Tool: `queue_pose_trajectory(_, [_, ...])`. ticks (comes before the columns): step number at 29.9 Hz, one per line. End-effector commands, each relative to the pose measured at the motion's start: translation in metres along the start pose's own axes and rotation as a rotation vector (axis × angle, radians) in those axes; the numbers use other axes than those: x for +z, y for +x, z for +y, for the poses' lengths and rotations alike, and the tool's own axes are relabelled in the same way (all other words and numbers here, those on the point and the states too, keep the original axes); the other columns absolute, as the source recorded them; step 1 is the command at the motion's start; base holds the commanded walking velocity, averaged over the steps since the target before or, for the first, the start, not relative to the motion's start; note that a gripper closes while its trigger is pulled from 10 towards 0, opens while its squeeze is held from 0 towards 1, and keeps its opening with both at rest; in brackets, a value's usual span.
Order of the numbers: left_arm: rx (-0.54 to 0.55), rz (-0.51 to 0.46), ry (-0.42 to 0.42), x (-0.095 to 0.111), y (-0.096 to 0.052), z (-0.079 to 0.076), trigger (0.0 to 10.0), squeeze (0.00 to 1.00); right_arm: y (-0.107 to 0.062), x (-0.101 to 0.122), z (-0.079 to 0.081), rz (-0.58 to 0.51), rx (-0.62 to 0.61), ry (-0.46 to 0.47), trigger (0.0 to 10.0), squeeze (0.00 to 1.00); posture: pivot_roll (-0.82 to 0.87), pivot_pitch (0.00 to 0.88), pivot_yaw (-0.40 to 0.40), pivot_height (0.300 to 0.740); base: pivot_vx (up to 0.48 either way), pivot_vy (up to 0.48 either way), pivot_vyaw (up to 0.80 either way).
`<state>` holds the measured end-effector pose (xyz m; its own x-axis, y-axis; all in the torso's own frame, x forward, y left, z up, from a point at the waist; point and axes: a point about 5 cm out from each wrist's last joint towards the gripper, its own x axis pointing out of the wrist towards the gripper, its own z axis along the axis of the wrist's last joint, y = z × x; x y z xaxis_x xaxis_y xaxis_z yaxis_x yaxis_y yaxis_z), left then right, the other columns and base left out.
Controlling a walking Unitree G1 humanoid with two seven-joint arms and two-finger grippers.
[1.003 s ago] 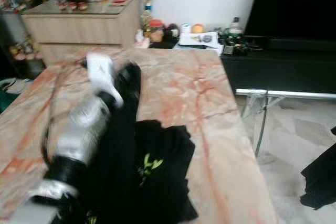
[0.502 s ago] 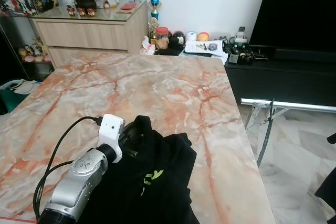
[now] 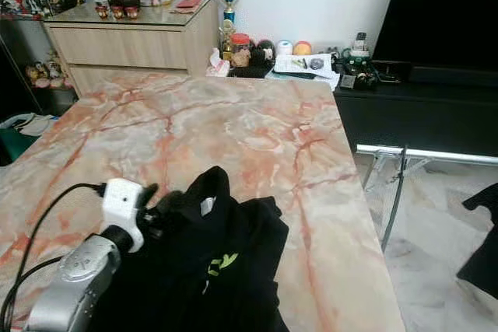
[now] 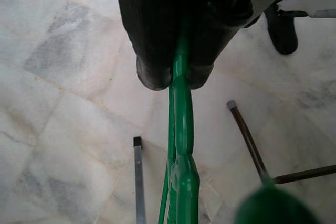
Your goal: Hang hanger
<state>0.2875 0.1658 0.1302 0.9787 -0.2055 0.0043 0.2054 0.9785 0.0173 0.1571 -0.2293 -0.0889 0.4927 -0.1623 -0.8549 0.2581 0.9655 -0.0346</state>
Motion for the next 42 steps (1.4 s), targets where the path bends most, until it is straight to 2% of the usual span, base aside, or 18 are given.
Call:
queue_pose_trajectory(1, [0.018, -0.058, -0.014, 0.0114, 0.0017, 0.0010, 10.0, 0.00, -0.0002, -0.0025, 0.0008, 0.013, 0.004, -0.006, 10.0, 0.00, 0.10, 0.000, -0.022, 0.740, 0.000, 0.000, 0.00])
queue_pose_trajectory(3, [0.025, -0.028, 0.029, 0.0076, 0.0043, -0.0007, 10.0, 0.00, -0.0001, -0.0023, 0.0005, 0.013, 0.002, -0.010, 10.0, 0.00, 0.10, 0.000, -0.022, 0.740, 0.000, 0.000, 0.00])
queue_pose_trajectory(7, [0.044, -0.048, 0.026, 0.0052, 0.0040, -0.0022, 10.0, 0.00, -0.0001, -0.0021, 0.0004, 0.010, 0.001, -0.007, 10.0, 0.00, 0.09, 0.000, -0.022, 0.740, 0.000, -0.074, 0.00])
queue_pose_trajectory(42, [0.060, -0.077, 0.040, 0.0051, 0.0074, -0.0003, 10.0, 0.00, 0.0000, -0.0025, 0.0003, 0.012, -0.031, 0.050, 10.0, 0.00, 0.09, 0.000, -0.022, 0.740, 0.000, -0.480, 0.00])
